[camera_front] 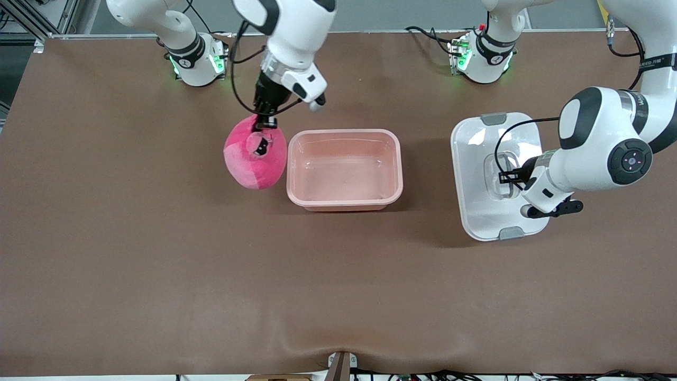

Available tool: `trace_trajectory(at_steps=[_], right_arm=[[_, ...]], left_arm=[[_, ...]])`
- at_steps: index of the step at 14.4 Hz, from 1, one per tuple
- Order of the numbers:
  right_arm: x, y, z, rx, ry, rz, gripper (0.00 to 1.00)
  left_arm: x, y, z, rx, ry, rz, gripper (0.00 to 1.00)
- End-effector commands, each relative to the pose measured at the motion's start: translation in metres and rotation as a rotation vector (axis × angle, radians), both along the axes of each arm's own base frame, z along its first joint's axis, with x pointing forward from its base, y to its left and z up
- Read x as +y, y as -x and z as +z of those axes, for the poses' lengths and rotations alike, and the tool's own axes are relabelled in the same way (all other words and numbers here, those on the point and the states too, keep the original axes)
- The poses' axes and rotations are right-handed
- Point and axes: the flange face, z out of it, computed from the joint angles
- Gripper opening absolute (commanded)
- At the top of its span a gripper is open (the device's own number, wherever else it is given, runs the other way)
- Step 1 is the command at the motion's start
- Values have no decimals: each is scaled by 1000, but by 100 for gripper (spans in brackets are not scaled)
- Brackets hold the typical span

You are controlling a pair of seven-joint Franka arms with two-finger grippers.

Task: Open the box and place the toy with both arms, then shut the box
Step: 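Lower the pink toy into the box and open the right gripper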

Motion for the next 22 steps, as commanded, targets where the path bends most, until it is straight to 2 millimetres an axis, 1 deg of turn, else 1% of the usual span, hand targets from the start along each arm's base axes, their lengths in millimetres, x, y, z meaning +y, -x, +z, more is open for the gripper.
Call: trace_trajectory(at_steps=[1, 3, 5, 6, 7, 8, 9, 10, 11, 12, 13, 17, 18, 20, 21, 22], right_arm=[[38, 1, -3, -46, 29, -8, 0], [53, 7, -4, -72, 14, -29, 0], [66, 9, -18, -94, 13, -56, 0], [77, 14, -26, -100, 16, -52, 0], [83, 17, -31, -103, 19, -52, 0], [85, 17, -35, -105, 21, -57, 2], [92, 26, -38, -113, 20, -58, 4], [97, 33, -39, -132, 16, -67, 15], [100, 37, -38, -145, 13, -71, 39], [100, 37, -36, -146, 15, -72, 99], [98, 35, -30, -149, 18, -84, 100], [93, 31, 22, -169, -5, -136, 100], [91, 30, 30, -171, -9, -144, 100], [87, 28, 34, -169, -2, -155, 100], [81, 26, 41, -170, -7, -164, 100], [66, 17, 51, -160, -4, -189, 100]], left_arm=[[2, 6, 7, -17, 7, -8, 0], [1, 6, 6, -15, 10, -7, 0], [1, 6, 6, -14, 11, -6, 0], [2, 6, 6, -13, 13, -4, 0], [1, 6, 6, -13, 13, -5, 0], [2, 6, 6, -13, 13, -4, 0], [2, 6, 6, -13, 13, -4, 0], [2, 6, 6, -12, 14, -3, 0], [3, 6, 6, -12, 14, -1, 0], [6, 5, 5, -11, 15, 5, 0], [10, 4, 5, -11, 16, 13, 0], [11, 4, 5, -11, 16, 12, 0], [11, 4, 4, -9, 16, 13, 0], [11, 4, 4, -9, 16, 13, 0], [10, 4, 4, -9, 18, 14, 0], [10, 4, 5, -10, 16, 22, 0]])
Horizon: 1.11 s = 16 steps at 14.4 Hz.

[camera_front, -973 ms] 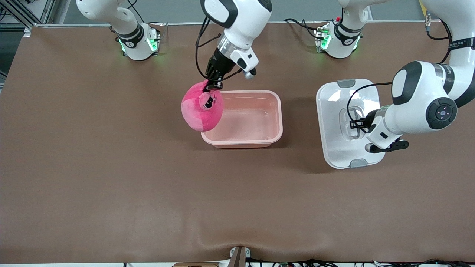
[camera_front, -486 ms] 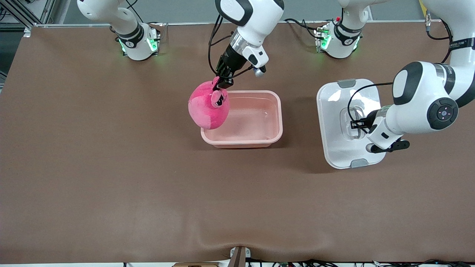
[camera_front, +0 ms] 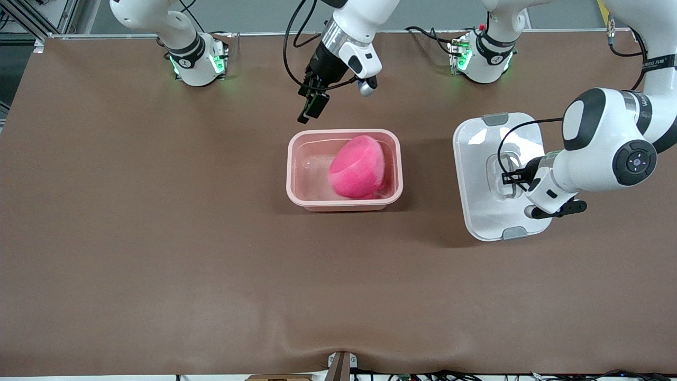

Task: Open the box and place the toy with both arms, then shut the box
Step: 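Lower the pink toy into the box and open the right gripper, then carry the lid onto the box with the left gripper while the right gripper withdraws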

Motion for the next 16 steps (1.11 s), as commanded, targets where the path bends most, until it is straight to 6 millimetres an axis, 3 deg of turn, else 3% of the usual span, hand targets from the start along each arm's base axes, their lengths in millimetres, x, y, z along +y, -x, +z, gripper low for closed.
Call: trace_trajectory(at_steps=[1, 4, 7, 10, 14, 16], right_arm=[[-31, -20, 21, 18, 17, -45, 100], [-68, -42, 47, 28, 6, -88, 100], [-116, -72, 73, 33, -11, -145, 100], [-181, -110, 95, 34, -68, -257, 100], [-286, -176, 87, 86, -213, -472, 100], [-331, -198, 81, 72, -240, -548, 100]], left_arm=[[0, 5, 9, -11, 16, 22, 0], [-11, 9, 14, 5, 10, 128, 0], [-53, 18, 23, 16, -35, 240, 0], [-110, 32, 38, 13, -88, 375, 0], [-163, 42, 53, 6, -125, 522, 0], [-190, 46, 60, 0, -149, 639, 0]])
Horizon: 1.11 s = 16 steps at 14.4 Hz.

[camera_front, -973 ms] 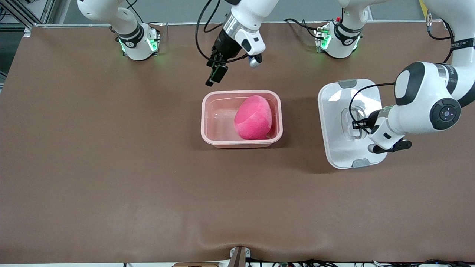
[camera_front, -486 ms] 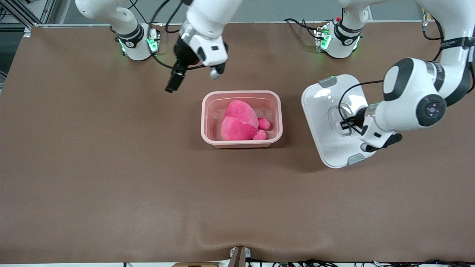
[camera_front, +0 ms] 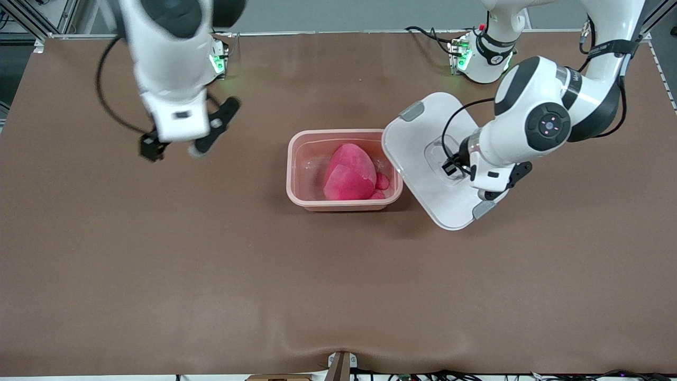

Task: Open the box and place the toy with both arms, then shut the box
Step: 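Carry the lid onto the box with the left gripper while the right gripper withdraws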

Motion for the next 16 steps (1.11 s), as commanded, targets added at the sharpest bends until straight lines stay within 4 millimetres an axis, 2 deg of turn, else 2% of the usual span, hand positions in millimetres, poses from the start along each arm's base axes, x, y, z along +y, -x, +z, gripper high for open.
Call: trace_trajectory(at_steps=[1, 3, 4, 6, 10, 12, 16], right_arm=[[-51, -20, -10, -1, -43, -86, 100], [-89, -34, -32, 15, -102, -152, 100], [-114, -39, -38, 24, -150, -202, 100], [-151, -46, -41, 27, -201, -274, 100], [-199, -50, -49, -26, -213, -465, 100], [-207, -48, -52, -53, -235, -547, 100], [-211, -21, -69, -90, -275, -751, 100]], left_arm=[[-38, 5, 15, -5, -25, 156, 0], [-66, 8, 17, -27, -66, 275, 0], [-79, 12, 16, -52, -92, 322, 0], [-107, 23, 9, -78, -137, 417, 0], [-131, 23, 6, -99, -153, 595, 0], [-144, 27, 4, -99, -144, 667, 0], [-154, 25, 7, -112, -104, 808, 0]])
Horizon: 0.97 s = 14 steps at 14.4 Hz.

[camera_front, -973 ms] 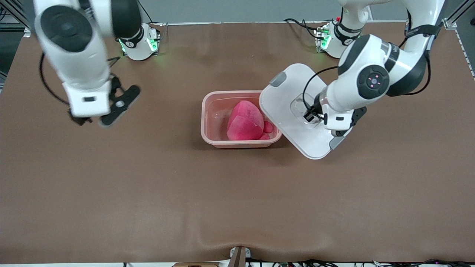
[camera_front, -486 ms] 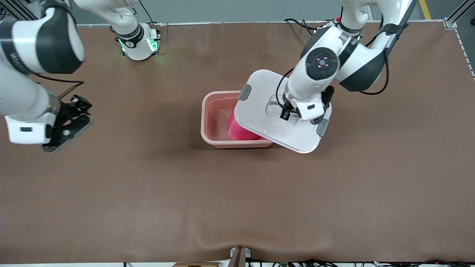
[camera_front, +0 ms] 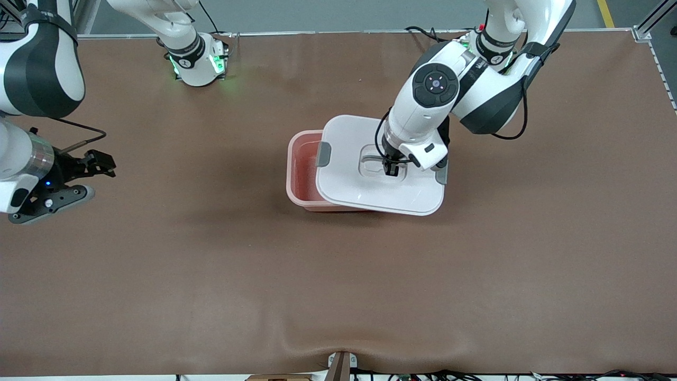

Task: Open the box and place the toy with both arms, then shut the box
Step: 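Carry the lid onto the box with the left gripper while the right gripper withdraws, then press the lid down onto the box with the left gripper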

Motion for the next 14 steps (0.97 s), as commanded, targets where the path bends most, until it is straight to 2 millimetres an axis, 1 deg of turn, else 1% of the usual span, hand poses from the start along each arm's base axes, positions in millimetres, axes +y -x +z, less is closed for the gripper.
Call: trace_trajectory(at_steps=[1, 3, 4, 6, 7, 8, 10, 11, 14], right_arm=[[-4, 32, -4, -34, -44, -118, 100], [-16, 36, -14, -29, -49, -203, 100], [-17, 37, -14, -46, -51, -264, 100], [-15, 43, -20, -61, -46, -325, 100], [-14, 48, -21, -76, -47, -333, 100], [-16, 54, -26, -90, -49, -336, 100], [-25, 62, -33, -91, -68, -366, 100], [-27, 64, -34, -63, -70, -380, 100], [-29, 64, -14, -34, -67, -384, 100]], left_arm=[[-13, 0, 4, -23, 6, 54, 0], [-17, 0, 0, -25, 12, 117, 0], [-20, 1, -5, -34, 4, 140, 0], [-51, 22, -19, -67, -50, 139, 0], [-60, 27, -26, -87, -72, 162, 0], [-68, 32, -30, -116, -83, 182, 0], [-79, 39, -35, -143, -86, 194, 0], [-82, 41, -36, -148, -74, 189, 0], [-101, 55, -40, -176, -13, 154, 0]])
